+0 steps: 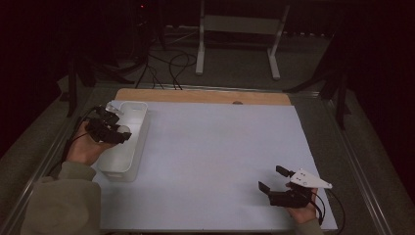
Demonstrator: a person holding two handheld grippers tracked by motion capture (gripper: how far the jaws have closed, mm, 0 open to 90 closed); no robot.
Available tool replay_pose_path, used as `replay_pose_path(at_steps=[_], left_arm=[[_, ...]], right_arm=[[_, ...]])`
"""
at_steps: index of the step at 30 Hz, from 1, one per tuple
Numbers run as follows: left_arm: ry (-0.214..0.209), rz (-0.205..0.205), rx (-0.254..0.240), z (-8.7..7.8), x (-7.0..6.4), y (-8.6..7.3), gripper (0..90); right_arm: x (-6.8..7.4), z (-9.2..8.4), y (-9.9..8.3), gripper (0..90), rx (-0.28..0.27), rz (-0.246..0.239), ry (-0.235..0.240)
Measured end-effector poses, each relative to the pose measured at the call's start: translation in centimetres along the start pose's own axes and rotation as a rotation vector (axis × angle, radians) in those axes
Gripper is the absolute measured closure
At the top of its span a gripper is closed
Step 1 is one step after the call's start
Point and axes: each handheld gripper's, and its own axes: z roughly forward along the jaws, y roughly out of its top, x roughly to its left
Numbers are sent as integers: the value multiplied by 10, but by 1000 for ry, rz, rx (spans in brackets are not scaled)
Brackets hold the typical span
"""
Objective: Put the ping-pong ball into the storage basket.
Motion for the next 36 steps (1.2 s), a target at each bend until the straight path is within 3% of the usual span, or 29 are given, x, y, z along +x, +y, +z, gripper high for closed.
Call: replay_pose_path(at_steps=[26, 27, 30, 32, 34, 36], left_arm=[[0, -20, 16, 8, 1, -8, 506], [3, -29, 4, 7, 1, -8, 481], [27, -53, -25, 6, 2, -8, 190], [29, -74, -28, 6, 3, -8, 60], [34, -81, -28, 6, 3, -8, 1], [37, -77, -28, 5, 3, -8, 0]], right_arm=[[0, 0, 0, 80, 1, 0, -2], [0, 0, 0, 80, 1, 0, -1], [0, 0, 0, 80, 1, -1, -1], [0, 0, 0, 80, 0, 0, -1], [0, 0, 0, 80, 0, -1, -1], [0, 0, 0, 80, 0, -1, -1]])
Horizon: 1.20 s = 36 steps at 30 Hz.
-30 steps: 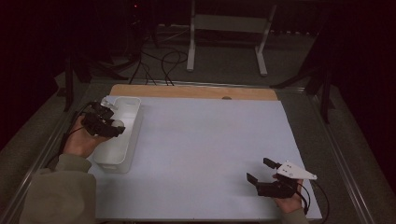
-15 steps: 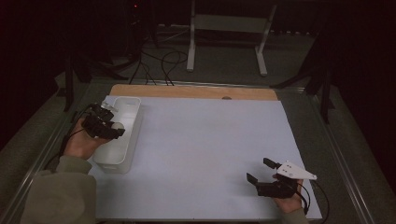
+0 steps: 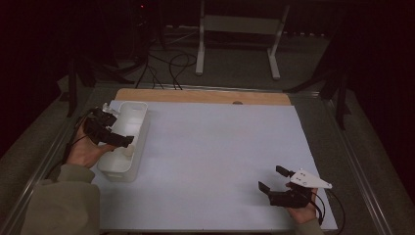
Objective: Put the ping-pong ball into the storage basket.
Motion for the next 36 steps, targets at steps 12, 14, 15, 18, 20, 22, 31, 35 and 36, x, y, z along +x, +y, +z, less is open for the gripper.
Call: replay_pose_path(at_steps=[12, 14, 15, 18, 20, 22, 31, 35, 36], left_arm=[[-17, 7, -49, -1, -1, -1, 0], [-19, 16, -53, -1, -2, -1, 0], [-23, 20, -57, -1, -2, -1, 0], [-29, 25, -72, -1, -4, -2, 0], [-37, 30, -84, 0, -6, -3, 0], [-40, 34, -93, 1, -7, -4, 0], [-63, 46, -132, 2, -11, -7, 0], [-72, 38, -157, 3, -13, -11, 0], [-74, 33, -167, 4, -13, -12, 0]], right_arm=[[0, 0, 0, 80, 0, 0, -1], [0, 0, 0, 80, 0, 1, -1], [0, 0, 0, 80, 0, 0, 0], [0, 0, 0, 80, 0, 0, -1], [0, 0, 0, 80, -1, 0, -1], [0, 0, 0, 80, -1, -1, 0], [0, 0, 0, 80, -1, 0, -2], [0, 0, 0, 80, -1, 0, -1], [0, 0, 0, 80, -1, 1, -1]])
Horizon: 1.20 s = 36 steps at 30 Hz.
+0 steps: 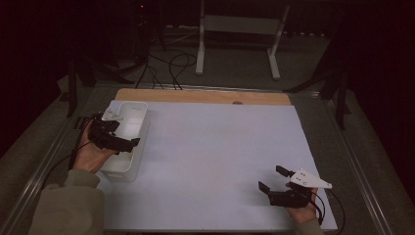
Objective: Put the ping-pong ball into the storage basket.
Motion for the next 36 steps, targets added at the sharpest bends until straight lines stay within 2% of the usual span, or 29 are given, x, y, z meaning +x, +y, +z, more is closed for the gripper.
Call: replay_pose_path(at_steps=[7, 18, 23, 36], left_arm=[[-2, -5, -26, 1, -6, -4, 0], [-5, 10, -54, 1, -16, -7, 0], [-8, 6, -83, -1, -20, -12, 0], [-29, 0, -116, -2, -27, -24, 0]], right_arm=[[0, 0, 0, 80, 0, 0, -2], [0, 0, 0, 80, -1, 0, -2], [0, -1, 0, 80, -3, 3, -5], [0, 0, 0, 80, -3, 4, -5]])
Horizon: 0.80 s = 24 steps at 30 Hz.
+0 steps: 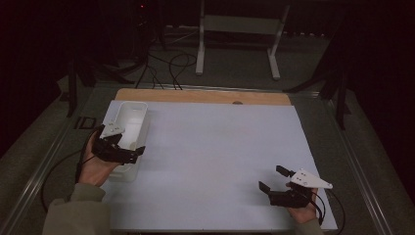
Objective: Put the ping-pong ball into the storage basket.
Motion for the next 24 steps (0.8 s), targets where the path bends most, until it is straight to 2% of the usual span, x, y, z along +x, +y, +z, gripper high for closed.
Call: replay_pose_path(at_steps=[9, 18, 24], left_arm=[[-18, -1, -17, -2, -5, -7, 0], [-26, -13, -58, -3, -10, -15, 0], [-33, -7, -72, -3, -16, -22, 0]], right_arm=[[0, 0, 0, 80, -1, -1, 0], [0, 2, 0, 80, -1, -2, 7], [0, 2, 0, 80, -3, -1, 6]])
